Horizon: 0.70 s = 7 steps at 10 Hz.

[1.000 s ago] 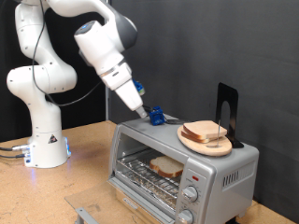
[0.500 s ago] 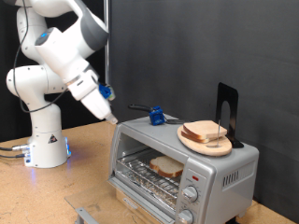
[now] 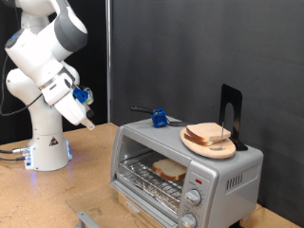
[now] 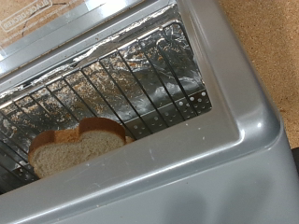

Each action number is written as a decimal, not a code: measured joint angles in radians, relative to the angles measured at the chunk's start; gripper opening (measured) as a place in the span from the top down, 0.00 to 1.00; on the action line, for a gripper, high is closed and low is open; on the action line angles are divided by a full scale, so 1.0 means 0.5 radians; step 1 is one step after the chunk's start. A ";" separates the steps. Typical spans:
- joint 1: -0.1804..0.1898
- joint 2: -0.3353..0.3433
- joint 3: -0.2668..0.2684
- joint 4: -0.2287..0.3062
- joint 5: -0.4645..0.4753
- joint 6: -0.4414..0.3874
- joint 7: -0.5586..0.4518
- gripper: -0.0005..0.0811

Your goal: Make a piece of toast with the oven

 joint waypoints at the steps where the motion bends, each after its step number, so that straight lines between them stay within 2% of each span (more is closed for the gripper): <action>1: -0.008 0.018 -0.011 0.019 -0.014 -0.170 0.151 0.00; 3: -0.043 0.131 -0.120 0.096 -0.017 -0.558 0.405 0.00; 5: -0.108 0.307 -0.328 0.186 0.048 -0.891 0.526 0.00; 7: -0.171 0.487 -0.520 0.257 0.215 -1.139 0.588 0.00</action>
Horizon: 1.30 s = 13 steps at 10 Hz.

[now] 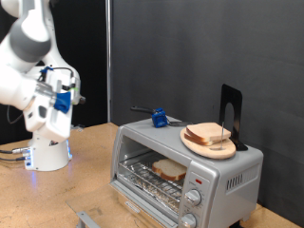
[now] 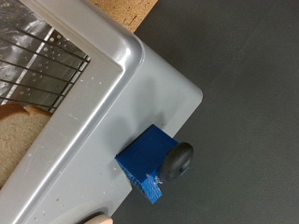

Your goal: Make a piece of toast with the oven

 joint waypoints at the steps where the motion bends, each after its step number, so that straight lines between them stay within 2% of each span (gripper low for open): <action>1: 0.002 -0.008 0.023 -0.001 -0.039 0.035 -0.026 0.00; 2: 0.002 -0.008 0.048 0.009 -0.126 -0.047 0.076 0.00; 3: 0.001 0.006 0.049 0.036 -0.143 -0.194 0.263 0.00; 5: -0.021 0.098 -0.023 0.123 -0.082 -0.392 0.534 0.00; 7: -0.081 0.218 -0.135 0.205 -0.059 -0.427 0.589 0.00; 10: -0.169 0.406 -0.264 0.323 0.014 -0.394 0.590 0.00; 12: -0.187 0.579 -0.308 0.449 0.072 -0.410 0.588 0.00; 13: -0.187 0.672 -0.314 0.523 0.060 -0.475 0.583 0.00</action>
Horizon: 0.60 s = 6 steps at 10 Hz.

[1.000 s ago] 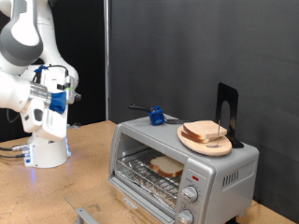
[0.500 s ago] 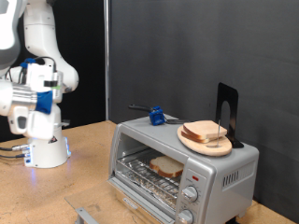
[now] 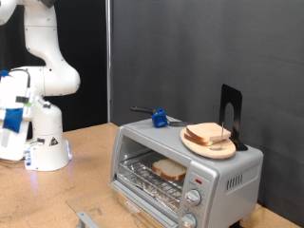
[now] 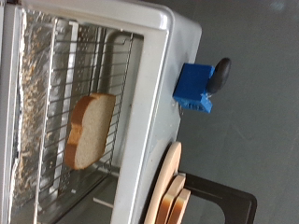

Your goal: Make a piece of toast with the oven

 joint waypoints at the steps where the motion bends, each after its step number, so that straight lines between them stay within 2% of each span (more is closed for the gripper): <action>1: 0.000 0.108 0.001 0.083 -0.012 -0.084 -0.012 0.00; 2: 0.000 0.099 0.001 0.072 -0.004 -0.054 -0.012 0.00; 3: 0.003 0.091 0.003 0.054 0.014 0.044 -0.010 0.00; 5: 0.016 0.125 0.035 0.016 0.124 0.433 -0.010 0.00; 6: 0.017 0.189 0.052 0.030 0.176 0.553 -0.011 0.00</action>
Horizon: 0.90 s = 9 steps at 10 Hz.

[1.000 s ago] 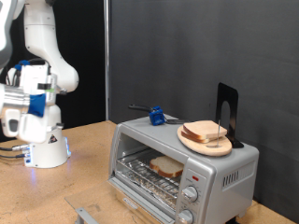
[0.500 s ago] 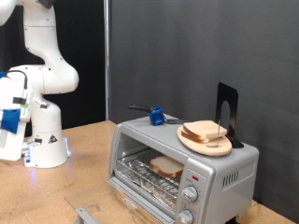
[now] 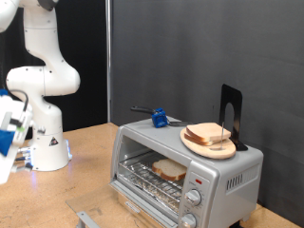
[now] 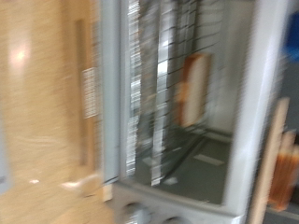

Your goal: Make a piece of toast with the oven

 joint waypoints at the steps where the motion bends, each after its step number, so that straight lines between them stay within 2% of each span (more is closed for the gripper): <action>1: -0.001 0.094 0.005 0.047 0.022 0.036 0.000 0.00; 5: -0.013 0.534 0.033 0.334 0.023 0.000 -0.073 0.00; 7: -0.024 0.699 0.064 0.441 0.026 -0.032 -0.141 0.00; 9: -0.021 0.826 0.144 0.511 0.027 -0.090 -0.158 0.00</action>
